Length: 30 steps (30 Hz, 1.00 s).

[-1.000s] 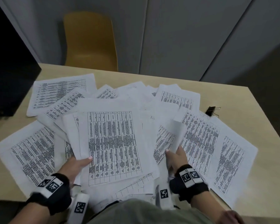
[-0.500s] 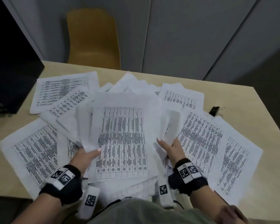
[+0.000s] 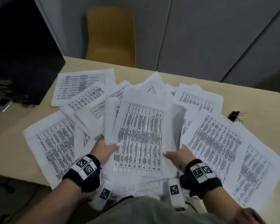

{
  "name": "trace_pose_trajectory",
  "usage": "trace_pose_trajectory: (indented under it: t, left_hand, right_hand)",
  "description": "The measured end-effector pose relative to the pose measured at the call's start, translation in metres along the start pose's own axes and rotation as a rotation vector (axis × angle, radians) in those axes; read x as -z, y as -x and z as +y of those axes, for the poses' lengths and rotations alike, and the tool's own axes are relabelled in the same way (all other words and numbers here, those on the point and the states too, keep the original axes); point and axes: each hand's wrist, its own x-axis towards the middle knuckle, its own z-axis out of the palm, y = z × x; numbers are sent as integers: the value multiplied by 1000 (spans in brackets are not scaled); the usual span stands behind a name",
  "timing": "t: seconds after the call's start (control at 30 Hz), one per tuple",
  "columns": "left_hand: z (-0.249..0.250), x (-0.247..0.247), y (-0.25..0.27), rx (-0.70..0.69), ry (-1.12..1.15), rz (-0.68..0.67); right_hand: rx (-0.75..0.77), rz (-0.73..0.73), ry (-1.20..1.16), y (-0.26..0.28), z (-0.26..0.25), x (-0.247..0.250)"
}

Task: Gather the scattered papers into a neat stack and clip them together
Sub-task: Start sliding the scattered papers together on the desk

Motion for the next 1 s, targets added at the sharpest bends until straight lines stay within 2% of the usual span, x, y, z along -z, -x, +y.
trace_pose_trajectory:
  t: [0.07, 0.17, 0.23, 0.33, 0.4, 0.47, 0.67, 0.77, 0.83, 0.93, 1.0]
  left_hand:
    - [-2, 3, -1, -23, -2, -13]
    - [-4, 15, -1, -92, 67, 10]
    - [-10, 30, -4, -83, 87, 167]
    - [-24, 64, -16, 39, -49, 532]
    - [-31, 81, -24, 168, -172, 640]
    - [-31, 83, -27, 228, -195, 621]
    - [-20, 61, -28, 168, 25, 465]
    - [-16, 58, -28, 157, -31, 373]
    - [-9, 63, -35, 137, -42, 388]
    - [8, 71, -50, 133, 72, 415]
    - [13, 70, -57, 119, 99, 384]
  right_hand:
    - [-19, 60, 70, -3, 5, 3]
    - [-15, 96, -28, 0, 12, 16]
    - [-25, 152, -125, -3, 17, 24]
    - [-56, 187, -244, -8, 28, 35]
    - [-71, 196, -251, -9, 31, 36]
    - [-63, 212, -224, -11, 32, 36]
    - [-77, 219, -217, -16, 39, 38]
    - [-73, 196, -203, -12, 38, 38]
    - [-73, 189, -202, -10, 37, 38]
    - [-70, 203, -164, -10, 36, 36]
    - [-49, 219, -167, -9, 34, 34]
